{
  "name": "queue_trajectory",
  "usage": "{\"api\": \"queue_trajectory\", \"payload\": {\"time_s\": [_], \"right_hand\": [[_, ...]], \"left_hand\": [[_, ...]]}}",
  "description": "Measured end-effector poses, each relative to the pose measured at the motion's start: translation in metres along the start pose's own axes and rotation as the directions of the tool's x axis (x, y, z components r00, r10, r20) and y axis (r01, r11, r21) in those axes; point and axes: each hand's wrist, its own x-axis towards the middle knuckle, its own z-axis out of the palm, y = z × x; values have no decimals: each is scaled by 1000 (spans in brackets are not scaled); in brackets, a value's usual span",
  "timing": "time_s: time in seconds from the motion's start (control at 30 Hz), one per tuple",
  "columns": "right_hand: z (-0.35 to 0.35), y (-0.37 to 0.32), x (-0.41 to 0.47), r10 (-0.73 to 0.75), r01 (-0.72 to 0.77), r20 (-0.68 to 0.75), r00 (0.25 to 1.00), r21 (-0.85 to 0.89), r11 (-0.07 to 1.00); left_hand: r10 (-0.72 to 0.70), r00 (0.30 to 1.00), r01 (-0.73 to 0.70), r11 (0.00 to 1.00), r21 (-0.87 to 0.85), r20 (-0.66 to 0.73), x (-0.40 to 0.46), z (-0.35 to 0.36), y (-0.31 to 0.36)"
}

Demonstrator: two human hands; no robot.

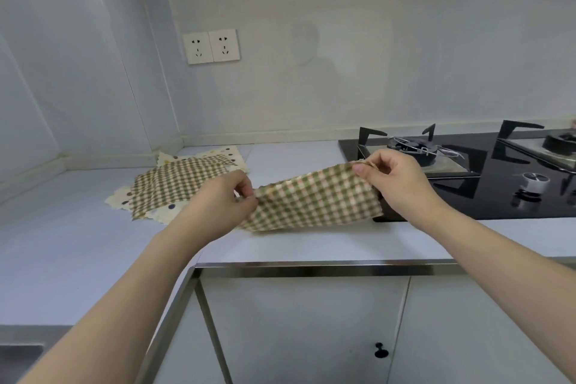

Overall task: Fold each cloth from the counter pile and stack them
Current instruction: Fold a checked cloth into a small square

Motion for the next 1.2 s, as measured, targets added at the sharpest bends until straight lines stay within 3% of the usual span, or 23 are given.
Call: {"api": "queue_trajectory", "payload": {"time_s": [0.23,0.5,0.7,0.9,1.03,1.2], "right_hand": [[1,-15,7,-9,9,9,1000,-20,1000],[17,-30,20,231,-207,-120,966,182,961],[24,-33,22,328,-327,-33,944,31,945],[25,-19,25,318,-318,-12,948,-82,945],[23,-14,19,312,-318,140,940,25,948],[19,-10,19,204,-204,39,978,-10,979]], "left_hand": [[-5,999,4,999,33,34,0,-10,15],[-69,998,70,993,-94,16,0,-29,24],[-141,952,229,916,-329,271,-4,-36,31],[-163,945,280,852,-442,283,2,-36,23],[-217,941,303,884,-356,260,2,-33,20],[-244,950,279,942,-184,192,2,-32,14]]}}
